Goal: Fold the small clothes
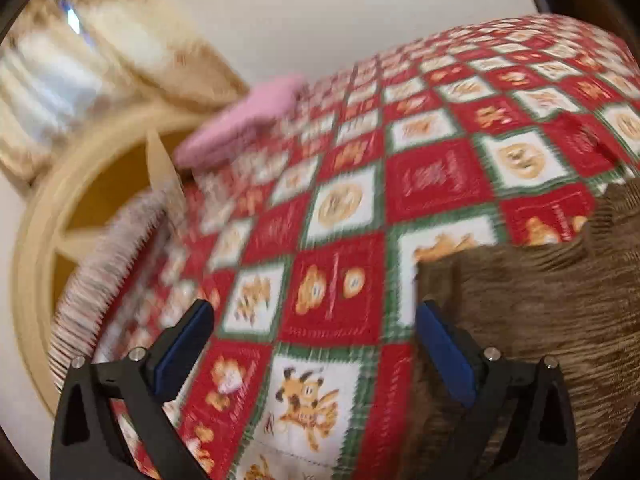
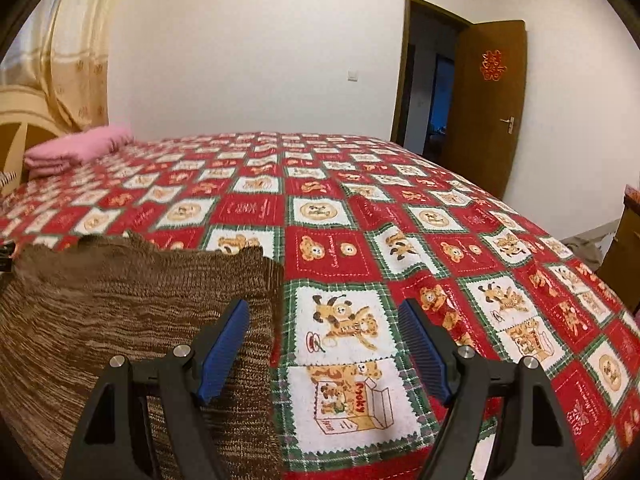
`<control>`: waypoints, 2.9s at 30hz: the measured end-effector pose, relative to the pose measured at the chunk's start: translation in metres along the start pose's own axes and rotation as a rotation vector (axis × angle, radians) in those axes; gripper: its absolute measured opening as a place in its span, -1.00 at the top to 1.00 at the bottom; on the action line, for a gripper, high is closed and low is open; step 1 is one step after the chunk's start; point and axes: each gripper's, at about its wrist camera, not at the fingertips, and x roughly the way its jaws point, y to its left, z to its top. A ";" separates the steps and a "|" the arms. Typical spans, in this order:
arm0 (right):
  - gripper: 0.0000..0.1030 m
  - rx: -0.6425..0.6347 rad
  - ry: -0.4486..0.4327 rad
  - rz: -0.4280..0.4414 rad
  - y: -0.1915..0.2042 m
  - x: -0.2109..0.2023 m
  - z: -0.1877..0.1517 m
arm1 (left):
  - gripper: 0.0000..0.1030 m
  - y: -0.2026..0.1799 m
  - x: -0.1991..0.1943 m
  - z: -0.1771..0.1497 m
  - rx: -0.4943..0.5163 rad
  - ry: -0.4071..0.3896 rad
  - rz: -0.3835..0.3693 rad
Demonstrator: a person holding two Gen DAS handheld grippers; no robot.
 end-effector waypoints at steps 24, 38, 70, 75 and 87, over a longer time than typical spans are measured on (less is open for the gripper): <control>-0.51 0.602 0.052 0.342 -0.090 -0.007 -0.039 | -0.22 0.033 -0.065 -0.129 -0.168 0.020 -0.542; -0.51 0.305 0.250 0.466 -0.023 -0.054 -0.063 | 0.10 0.054 -0.078 -0.130 -0.246 -0.046 -0.664; -0.51 0.436 0.126 0.573 -0.045 -0.060 -0.074 | 0.93 0.032 -0.004 -0.032 -0.298 -0.036 -0.654; -0.51 0.436 0.126 0.575 -0.046 -0.059 -0.075 | 0.82 0.021 0.011 -0.034 -0.284 0.035 -0.641; -0.51 0.442 0.143 0.589 -0.046 -0.054 -0.075 | 0.02 0.048 -0.035 -0.100 -0.222 0.069 -0.635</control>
